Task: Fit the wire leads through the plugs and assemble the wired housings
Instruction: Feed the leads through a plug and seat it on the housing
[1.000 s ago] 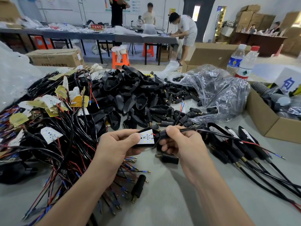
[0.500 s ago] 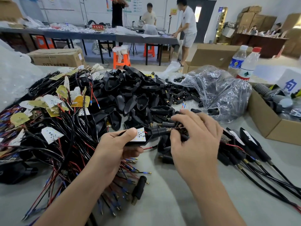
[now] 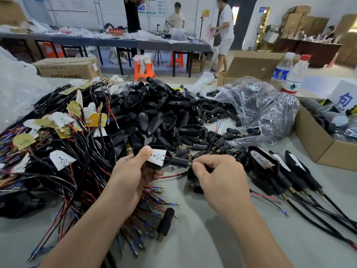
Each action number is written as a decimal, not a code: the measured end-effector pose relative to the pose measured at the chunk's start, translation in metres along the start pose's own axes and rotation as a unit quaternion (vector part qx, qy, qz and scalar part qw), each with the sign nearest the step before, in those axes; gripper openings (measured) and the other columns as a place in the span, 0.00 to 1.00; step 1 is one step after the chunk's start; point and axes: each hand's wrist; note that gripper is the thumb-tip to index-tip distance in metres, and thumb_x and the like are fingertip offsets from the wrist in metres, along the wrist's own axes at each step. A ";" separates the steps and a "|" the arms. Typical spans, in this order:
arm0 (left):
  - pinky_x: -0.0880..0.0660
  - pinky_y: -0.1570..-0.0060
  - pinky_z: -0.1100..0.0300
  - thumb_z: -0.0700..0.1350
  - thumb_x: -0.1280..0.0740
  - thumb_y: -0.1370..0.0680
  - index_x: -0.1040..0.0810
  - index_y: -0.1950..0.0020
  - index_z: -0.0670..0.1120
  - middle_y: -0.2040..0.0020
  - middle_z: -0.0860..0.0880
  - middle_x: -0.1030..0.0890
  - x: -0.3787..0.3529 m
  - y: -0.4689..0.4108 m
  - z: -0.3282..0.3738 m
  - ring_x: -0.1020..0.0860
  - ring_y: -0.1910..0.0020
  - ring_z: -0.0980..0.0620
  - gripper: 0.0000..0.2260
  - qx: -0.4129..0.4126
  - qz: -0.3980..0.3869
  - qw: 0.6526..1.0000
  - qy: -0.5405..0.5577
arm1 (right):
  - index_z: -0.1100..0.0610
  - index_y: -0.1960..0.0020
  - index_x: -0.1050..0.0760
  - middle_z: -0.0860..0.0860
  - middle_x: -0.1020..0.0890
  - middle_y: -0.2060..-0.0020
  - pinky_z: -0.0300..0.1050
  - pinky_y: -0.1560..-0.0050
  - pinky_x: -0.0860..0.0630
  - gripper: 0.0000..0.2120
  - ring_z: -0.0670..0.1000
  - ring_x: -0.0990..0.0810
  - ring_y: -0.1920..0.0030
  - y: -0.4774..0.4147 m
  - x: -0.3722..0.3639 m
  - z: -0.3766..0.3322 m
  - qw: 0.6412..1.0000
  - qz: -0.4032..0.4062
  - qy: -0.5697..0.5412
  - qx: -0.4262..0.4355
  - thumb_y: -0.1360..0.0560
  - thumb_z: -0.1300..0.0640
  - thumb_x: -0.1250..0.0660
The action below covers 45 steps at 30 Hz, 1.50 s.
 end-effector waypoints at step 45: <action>0.37 0.51 0.59 0.47 0.30 0.22 0.17 0.54 0.53 0.57 0.55 0.20 -0.009 0.017 -0.029 0.24 0.54 0.51 0.04 -0.278 0.006 0.700 -0.658 | 0.52 0.37 0.23 0.47 0.20 0.41 0.49 0.33 0.34 0.16 0.53 0.32 0.37 -0.021 -0.058 0.022 0.988 0.017 0.149 0.028 0.22 0.52 0.41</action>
Point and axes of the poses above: each hand's wrist, its own y-axis away from the middle knuckle, its own x-axis out of the back of the hand, z = x × y
